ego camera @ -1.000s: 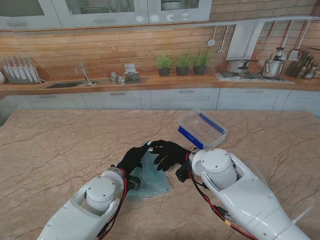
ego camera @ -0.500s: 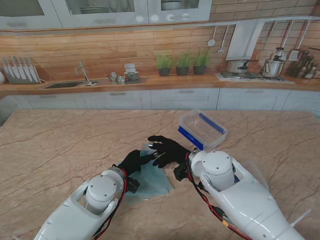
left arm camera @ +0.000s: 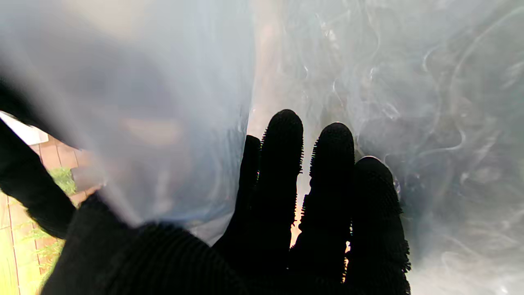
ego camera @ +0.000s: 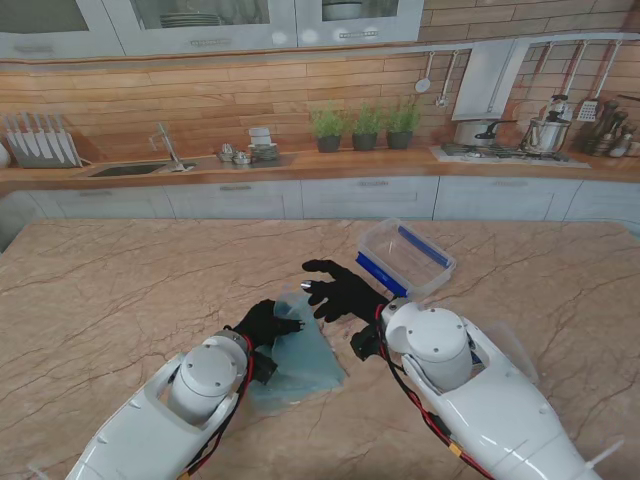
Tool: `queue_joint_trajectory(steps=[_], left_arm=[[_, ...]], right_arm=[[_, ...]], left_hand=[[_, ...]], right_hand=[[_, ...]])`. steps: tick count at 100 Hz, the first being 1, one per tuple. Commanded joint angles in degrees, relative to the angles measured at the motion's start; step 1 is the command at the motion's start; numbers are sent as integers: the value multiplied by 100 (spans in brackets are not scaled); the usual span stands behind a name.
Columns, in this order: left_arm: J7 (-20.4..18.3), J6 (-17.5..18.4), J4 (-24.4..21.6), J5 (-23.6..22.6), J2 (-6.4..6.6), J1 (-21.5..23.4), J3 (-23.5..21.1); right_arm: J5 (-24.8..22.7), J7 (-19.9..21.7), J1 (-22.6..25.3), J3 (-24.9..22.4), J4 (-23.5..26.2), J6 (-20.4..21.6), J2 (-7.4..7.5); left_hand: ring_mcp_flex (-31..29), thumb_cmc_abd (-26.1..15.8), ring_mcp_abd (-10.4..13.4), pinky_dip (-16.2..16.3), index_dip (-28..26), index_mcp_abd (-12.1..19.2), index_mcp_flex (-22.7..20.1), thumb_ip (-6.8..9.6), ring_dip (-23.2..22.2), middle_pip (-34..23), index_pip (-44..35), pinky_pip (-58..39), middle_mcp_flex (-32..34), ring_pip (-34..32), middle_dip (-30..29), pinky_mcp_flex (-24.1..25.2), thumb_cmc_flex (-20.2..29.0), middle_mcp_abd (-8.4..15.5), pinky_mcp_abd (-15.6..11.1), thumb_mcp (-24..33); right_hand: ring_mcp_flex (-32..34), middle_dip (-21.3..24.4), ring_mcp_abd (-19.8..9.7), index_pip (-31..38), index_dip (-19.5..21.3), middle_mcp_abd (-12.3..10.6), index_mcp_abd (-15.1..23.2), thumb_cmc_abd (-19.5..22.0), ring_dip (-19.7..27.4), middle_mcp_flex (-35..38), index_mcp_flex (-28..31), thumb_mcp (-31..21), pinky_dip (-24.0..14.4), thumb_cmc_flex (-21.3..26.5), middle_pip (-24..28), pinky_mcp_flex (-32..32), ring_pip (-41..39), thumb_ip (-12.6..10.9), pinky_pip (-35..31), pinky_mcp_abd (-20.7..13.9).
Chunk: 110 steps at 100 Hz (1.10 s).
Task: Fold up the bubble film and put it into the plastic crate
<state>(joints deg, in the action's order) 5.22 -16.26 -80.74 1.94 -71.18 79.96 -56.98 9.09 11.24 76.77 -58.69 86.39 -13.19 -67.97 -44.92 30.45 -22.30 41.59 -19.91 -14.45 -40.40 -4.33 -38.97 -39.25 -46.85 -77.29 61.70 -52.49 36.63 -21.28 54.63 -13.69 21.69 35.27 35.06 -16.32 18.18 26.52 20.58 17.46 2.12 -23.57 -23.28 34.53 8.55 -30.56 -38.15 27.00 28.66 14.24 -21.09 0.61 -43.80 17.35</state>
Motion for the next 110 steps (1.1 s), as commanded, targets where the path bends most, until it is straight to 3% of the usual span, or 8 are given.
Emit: queue_joint_trajectory(steps=[1, 46, 56, 62, 70, 77, 84, 110], left_arm=[[103, -38, 62, 40, -65, 33, 2], [530, -41, -96, 1252, -293, 228, -324], [678, -171, -155, 1474, -352, 272, -406], [767, -219, -167, 1571, -384, 283, -440], [851, -254, -199, 1780, -419, 313, -510], [997, -253, -228, 1998, -467, 343, -573], [1133, -228, -252, 2200, -508, 374, -633], [1290, 41, -332, 2760, -549, 480, -775]], right_arm=[[-86, -39, 123, -82, 148, -4, 66], [-669, -54, 420, -367, 432, -399, 177], [-701, -50, 358, -309, 381, -531, 170], [-698, -26, 311, -265, 367, -672, 168], [-680, 54, 237, -199, 361, -921, 173], [-660, 107, 165, -131, 344, -1099, 172], [-688, 133, 93, -47, 299, -1189, 172], [-571, 162, -222, 260, -10, -1433, 102]], left_hand=[[-327, 249, -134, 171, 78, 168, -263, -242, 55, -169, -311, -320, 328, -221, -129, -220, 274, 75, 330, 232], [6, -33, -418, 140, 105, -126, -180, 114, 608, 575, -147, -82, 140, 121, -537, 86, 281, -282, 429, 1940], [187, -393, -389, 92, -114, -43, -71, 592, 544, 689, 44, 39, -80, 249, -342, 274, 417, -199, 330, 2301], [157, -588, -406, 56, -403, -33, -62, 1170, 389, 497, 177, 61, -224, 363, -409, 281, 540, -161, 319, 2252], [147, -806, -357, -674, -666, 86, 78, 1562, 263, 274, 138, -54, -440, 370, -491, 282, 717, -82, 389, 2139], [128, -589, -342, -908, -750, 184, 136, 1163, 192, 180, 9, -89, -497, 379, -451, 255, 861, -61, 477, 2357], [108, -367, -293, -1071, -845, 300, 229, 434, 108, 66, -151, -112, -578, 417, -421, 235, 1043, 45, 550, 2610], [71, -53, -143, -1257, -1029, 645, 282, -175, -101, -115, -491, -119, -709, 491, -351, 189, 1402, 247, 627, 2735]], right_hand=[[120, -57, 31, 90, -21, -133, 215, 73, -108, 18, 108, 68, -174, -243, 128, 71, -129, -6, -105, -37], [-29, -24, 90, 42, -10, -35, 136, 86, -145, -245, 187, 76, -218, -159, 42, -9, -158, -23, -291, -18], [-125, -21, 99, 28, -4, 15, 100, 45, -129, -404, 161, 65, -195, -103, 23, -31, -128, -28, -287, -12], [-136, -27, 132, 17, -1, 76, 40, 56, -127, -470, 124, 55, -179, -67, 36, -14, -143, -32, -295, 0], [-93, -47, 188, -17, -1, 196, -119, 56, -134, -549, 13, 31, -167, 26, 82, 67, -206, -46, -355, 45], [-106, -78, 201, -6, 22, 261, -185, 3, -114, -630, -37, 34, -114, 132, 179, 80, -280, -54, -451, 64], [-229, -85, 195, 29, 42, 314, -257, -128, -67, -699, 7, -2, -65, 227, 206, 50, -235, -58, -460, 85], [-430, -80, 168, 41, 158, 464, -522, -356, 133, -944, 135, -187, 290, 341, 279, 89, -237, -23, -583, 118]])
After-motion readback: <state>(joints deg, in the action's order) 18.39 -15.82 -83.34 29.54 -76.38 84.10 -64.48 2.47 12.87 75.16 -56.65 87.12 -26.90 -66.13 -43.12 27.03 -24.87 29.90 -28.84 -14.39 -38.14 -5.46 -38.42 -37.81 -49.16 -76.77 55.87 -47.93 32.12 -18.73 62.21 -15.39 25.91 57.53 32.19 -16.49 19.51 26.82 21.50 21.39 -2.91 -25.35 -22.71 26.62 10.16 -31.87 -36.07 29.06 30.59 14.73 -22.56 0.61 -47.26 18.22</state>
